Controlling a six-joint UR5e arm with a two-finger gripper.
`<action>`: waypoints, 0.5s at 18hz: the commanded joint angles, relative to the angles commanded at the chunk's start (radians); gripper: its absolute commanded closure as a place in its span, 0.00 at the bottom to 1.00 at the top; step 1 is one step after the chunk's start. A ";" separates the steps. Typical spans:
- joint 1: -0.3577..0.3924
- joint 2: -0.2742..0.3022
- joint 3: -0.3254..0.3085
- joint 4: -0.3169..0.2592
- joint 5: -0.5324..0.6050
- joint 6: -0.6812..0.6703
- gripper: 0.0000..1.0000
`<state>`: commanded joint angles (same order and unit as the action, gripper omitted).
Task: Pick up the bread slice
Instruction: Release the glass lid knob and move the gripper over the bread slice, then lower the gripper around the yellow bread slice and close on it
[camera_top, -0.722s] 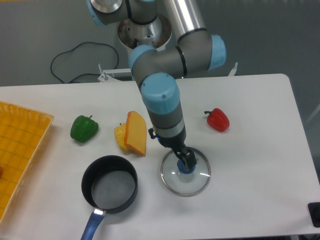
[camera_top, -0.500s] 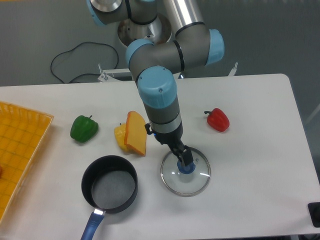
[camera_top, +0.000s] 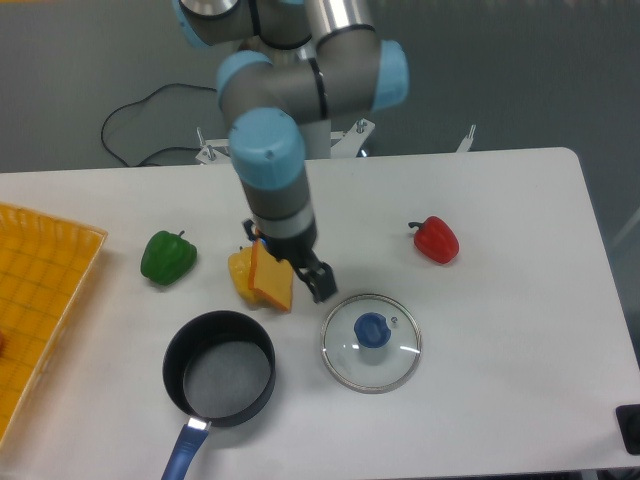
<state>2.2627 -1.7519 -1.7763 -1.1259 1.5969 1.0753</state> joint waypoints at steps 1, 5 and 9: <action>-0.002 -0.003 -0.002 -0.003 -0.003 -0.006 0.00; -0.032 -0.037 -0.002 -0.025 -0.037 -0.064 0.00; -0.041 -0.063 0.011 -0.028 -0.006 -0.049 0.00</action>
<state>2.2212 -1.8147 -1.7656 -1.1536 1.5907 1.0262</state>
